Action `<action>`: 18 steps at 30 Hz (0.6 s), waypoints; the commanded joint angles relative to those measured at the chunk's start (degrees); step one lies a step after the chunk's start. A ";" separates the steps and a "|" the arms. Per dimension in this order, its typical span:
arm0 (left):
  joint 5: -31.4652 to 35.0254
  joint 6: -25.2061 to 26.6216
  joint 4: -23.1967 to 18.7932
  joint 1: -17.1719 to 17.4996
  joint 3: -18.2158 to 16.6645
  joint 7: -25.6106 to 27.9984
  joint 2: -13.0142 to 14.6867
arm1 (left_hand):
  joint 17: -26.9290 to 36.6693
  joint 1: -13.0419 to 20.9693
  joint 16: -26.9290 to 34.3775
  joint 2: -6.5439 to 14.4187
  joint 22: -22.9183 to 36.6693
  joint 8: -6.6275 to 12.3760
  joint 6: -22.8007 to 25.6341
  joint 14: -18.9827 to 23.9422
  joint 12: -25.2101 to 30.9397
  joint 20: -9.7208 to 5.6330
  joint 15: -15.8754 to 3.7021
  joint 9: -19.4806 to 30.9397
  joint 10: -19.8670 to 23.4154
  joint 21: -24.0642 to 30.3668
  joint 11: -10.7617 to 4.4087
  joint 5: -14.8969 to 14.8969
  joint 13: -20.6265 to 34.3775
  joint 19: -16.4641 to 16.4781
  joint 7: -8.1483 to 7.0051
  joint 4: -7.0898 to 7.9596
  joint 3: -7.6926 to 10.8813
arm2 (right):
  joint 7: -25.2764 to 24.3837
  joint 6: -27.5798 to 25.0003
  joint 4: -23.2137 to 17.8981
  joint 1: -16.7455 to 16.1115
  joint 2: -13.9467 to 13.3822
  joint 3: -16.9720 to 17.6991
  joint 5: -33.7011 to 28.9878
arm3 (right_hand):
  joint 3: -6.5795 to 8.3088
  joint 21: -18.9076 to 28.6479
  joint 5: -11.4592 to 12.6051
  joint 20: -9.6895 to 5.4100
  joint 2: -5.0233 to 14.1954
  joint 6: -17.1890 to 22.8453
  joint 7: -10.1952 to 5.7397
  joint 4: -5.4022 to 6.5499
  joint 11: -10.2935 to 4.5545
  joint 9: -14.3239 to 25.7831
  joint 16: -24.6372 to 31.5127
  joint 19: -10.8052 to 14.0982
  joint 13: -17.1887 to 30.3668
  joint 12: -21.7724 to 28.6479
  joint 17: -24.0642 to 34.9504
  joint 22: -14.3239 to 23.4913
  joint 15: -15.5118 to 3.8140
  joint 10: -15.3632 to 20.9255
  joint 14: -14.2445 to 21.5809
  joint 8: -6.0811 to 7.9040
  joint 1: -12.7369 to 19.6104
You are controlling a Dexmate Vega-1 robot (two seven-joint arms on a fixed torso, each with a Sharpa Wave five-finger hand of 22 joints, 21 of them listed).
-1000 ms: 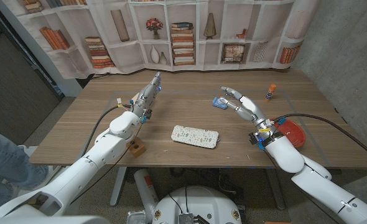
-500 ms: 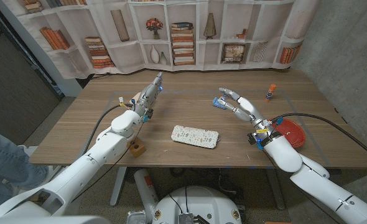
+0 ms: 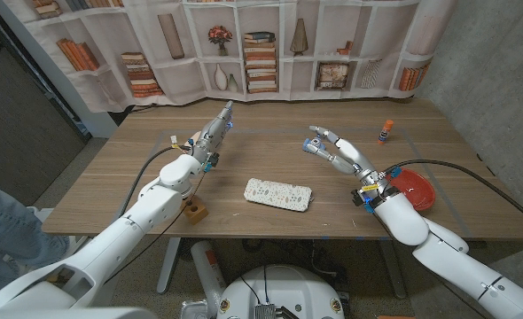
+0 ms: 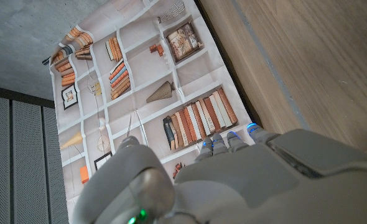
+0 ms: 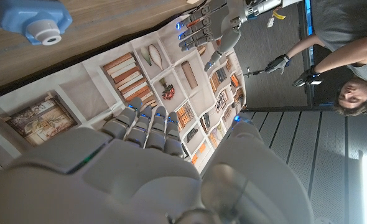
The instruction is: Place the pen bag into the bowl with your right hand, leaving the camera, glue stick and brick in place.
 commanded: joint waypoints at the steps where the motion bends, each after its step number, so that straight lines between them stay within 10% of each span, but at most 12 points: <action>1: -0.11 -0.62 0.79 -0.55 0.17 -0.72 -0.30 | 0.16 0.46 -0.12 0.45 0.19 -0.11 0.27 -2.97 0.11 -2.42 0.11 0.19 -0.10 -0.23 0.16 0.25 0.23 -6.39 0.04 0.20 -0.26 | -1.12 -2.21 -2.19 -1.02 -0.88 -0.27 -2.93 | 0.13 -0.29 -0.15 -1.48 -0.10 -0.20 0.02 -0.41 0.30 0.25 0.01 0.39 0.24 0.02 0.17 0.33 0.02 0.16 0.48 0.00 0.73; 18: -0.25 -1.07 1.12 -0.41 0.07 -1.08 -0.20 | 0.16 0.71 -0.13 0.59 0.20 -0.13 0.25 -3.00 0.10 -2.34 0.15 0.19 -0.08 -0.39 0.12 0.24 0.23 -6.55 -0.01 0.09 -0.37 | -2.14 -4.62 -3.92 -1.34 -2.09 -1.42 -7.09 | 0.26 -0.78 -0.12 -1.41 -0.10 -0.30 -0.07 -0.90 0.00 0.25 -0.01 0.50 0.25 0.00 0.15 0.33 -0.12 0.14 0.58 -0.01 1.44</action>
